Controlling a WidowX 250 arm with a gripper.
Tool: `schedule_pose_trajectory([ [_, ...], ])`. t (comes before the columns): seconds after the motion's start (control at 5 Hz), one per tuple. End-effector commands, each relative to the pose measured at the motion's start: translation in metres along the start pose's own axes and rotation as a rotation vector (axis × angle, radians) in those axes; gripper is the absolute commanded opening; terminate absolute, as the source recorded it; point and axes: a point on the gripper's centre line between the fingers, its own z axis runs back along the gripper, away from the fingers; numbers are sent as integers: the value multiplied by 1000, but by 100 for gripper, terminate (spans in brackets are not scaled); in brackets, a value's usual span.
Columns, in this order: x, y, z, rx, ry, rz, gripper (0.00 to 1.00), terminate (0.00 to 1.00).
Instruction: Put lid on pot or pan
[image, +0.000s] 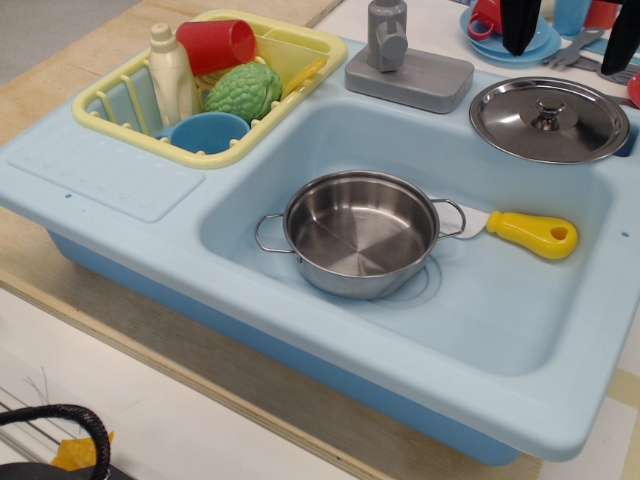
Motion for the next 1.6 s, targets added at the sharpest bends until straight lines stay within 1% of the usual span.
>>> schedule_pose_trajectory([
  [0.0, 0, 0, 0, 0, 0, 0, 100, 0],
  [0.4, 7, -1, -15, -21, 19, 13, 100, 0],
  [0.6, 12, 0, -22, -27, 48, 13, 100, 0],
  [1.0, 16, 2, -31, -33, 70, 17, 100, 0],
  [1.2, 15, 3, -33, -38, 75, 26, 0, 0],
  [1.4, 13, 2, -32, -41, 101, 37, 0, 0],
])
